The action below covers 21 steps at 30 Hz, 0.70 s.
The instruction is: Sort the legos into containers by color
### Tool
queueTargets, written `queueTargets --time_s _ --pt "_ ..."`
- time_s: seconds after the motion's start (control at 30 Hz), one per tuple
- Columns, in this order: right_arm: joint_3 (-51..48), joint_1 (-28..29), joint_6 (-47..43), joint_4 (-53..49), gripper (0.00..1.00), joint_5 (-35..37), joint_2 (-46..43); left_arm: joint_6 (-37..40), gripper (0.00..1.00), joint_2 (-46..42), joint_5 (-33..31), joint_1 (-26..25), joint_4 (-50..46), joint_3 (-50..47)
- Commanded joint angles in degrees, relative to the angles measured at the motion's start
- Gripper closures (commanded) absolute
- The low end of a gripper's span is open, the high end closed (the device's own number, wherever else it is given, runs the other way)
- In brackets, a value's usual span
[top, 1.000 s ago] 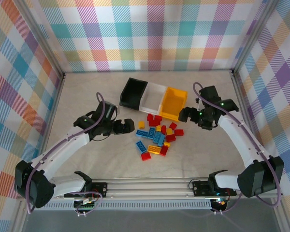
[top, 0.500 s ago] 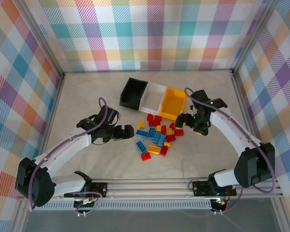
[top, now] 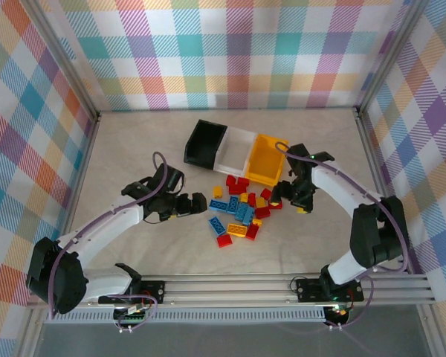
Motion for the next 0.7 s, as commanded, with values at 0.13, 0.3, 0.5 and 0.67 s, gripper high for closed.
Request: queueTargets --time_s 0.13,0.3,0.5,0.67 --pt "1.72 0.44 -1.54 1.63 0.22 1.94 5.14 -0.63 0.0 0.82 -0.28 -0.48 -0.58 1.58" --pt "2.89 0.4 -1.59 2.93 0.22 1.77 8.72 -0.19 0.0 1.87 -0.72 -0.45 -0.93 2.76" --pt "5.05 0.54 -1.94 3.5 0.22 2.29 12.14 1.52 0.0 3.06 -1.62 -0.41 -2.39 4.27" --pt "6.18 0.53 -2.21 4.22 0.24 2.08 14.56 2.39 0.0 3.6 -2.39 -0.35 -2.91 4.79"
